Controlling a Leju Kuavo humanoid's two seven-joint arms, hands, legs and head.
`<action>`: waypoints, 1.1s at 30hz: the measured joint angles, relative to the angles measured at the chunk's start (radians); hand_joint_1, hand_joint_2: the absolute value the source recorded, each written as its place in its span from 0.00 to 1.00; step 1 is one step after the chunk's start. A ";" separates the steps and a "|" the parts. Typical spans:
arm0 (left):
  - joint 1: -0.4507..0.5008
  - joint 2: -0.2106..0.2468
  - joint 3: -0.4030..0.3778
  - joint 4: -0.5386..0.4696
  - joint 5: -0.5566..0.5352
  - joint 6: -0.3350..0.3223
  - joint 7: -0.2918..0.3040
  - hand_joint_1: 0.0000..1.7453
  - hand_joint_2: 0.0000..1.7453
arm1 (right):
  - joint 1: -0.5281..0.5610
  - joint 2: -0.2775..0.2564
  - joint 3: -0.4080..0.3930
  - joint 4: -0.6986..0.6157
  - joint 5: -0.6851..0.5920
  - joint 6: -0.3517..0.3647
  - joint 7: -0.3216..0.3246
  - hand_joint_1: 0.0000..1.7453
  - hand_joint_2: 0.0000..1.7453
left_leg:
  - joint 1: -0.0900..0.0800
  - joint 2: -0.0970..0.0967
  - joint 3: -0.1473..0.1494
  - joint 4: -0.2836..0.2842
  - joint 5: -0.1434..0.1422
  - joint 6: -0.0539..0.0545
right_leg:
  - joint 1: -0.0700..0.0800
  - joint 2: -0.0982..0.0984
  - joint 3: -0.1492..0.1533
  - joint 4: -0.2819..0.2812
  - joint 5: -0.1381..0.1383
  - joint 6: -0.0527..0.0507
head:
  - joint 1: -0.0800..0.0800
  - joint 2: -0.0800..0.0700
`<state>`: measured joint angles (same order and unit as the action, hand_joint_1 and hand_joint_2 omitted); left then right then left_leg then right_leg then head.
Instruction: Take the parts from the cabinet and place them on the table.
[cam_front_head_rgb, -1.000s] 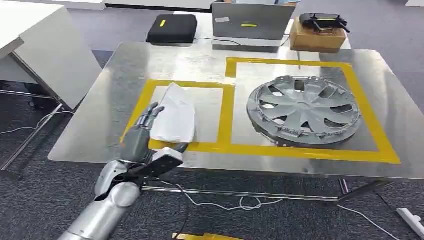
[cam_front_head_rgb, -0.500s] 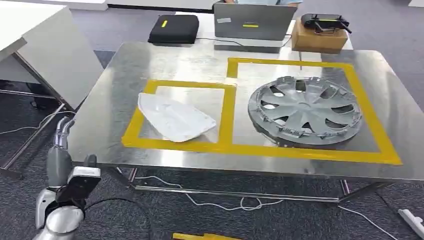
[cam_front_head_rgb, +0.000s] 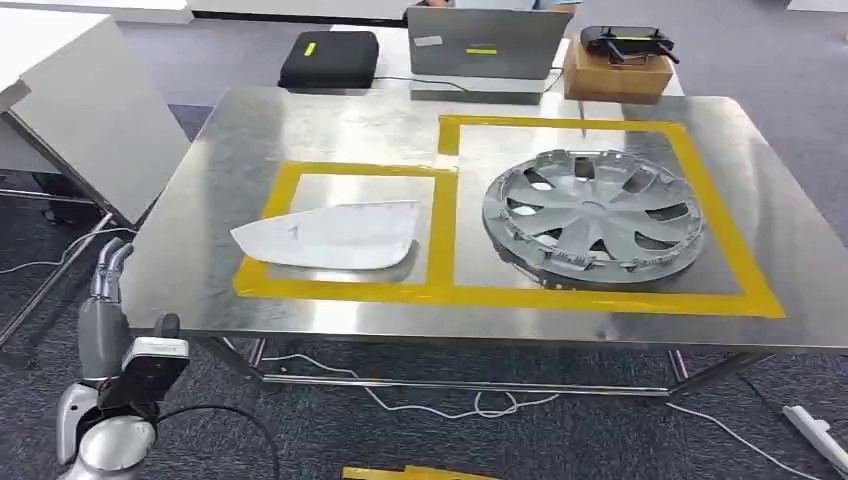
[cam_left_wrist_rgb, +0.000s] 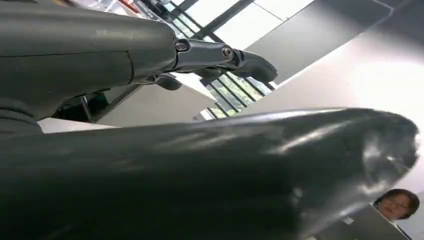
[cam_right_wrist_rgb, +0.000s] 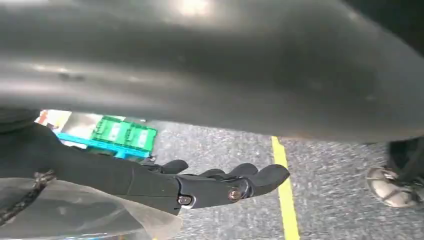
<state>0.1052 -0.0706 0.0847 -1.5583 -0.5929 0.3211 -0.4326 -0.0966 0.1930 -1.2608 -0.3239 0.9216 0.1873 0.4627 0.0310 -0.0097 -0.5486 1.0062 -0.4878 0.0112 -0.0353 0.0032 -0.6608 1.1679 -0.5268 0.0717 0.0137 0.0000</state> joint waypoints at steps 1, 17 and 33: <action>0.000 0.000 0.005 0.000 0.013 0.011 -0.006 0.00 0.00 | 0.000 0.000 0.000 0.000 0.005 -0.002 0.000 0.00 0.00 | 0.004 0.000 0.001 0.004 -0.003 -0.008 | -0.004 -0.006 0.053 -0.092 0.036 0.004 | 0.000 0.000; -0.015 -0.107 0.536 0.299 0.357 0.292 -0.259 0.00 0.00 | 0.050 0.041 -0.040 -0.042 0.052 0.007 -0.001 0.00 0.00 | -0.031 0.003 0.068 0.019 -0.069 0.012 | 0.039 0.002 0.051 -0.145 0.068 -0.079 | -0.003 0.000; -0.088 0.017 0.735 1.039 0.372 0.341 -0.176 0.00 0.00 | 0.013 0.043 -0.083 0.014 0.161 -0.090 -0.009 0.00 0.00 | -0.030 0.025 -0.063 -0.003 0.066 0.003 | 0.025 -0.007 0.237 -0.165 -0.046 -0.027 | 0.004 0.000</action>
<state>0.0167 -0.0538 0.8198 -0.5194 -0.2204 0.6626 -0.6086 -0.0839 0.2365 -1.3436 -0.3101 1.0822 0.0969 0.4540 0.0010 0.0152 -0.6114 1.0032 -0.4219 0.0141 -0.0100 -0.0041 -0.4239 1.0026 -0.5724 0.0451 0.0179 0.0000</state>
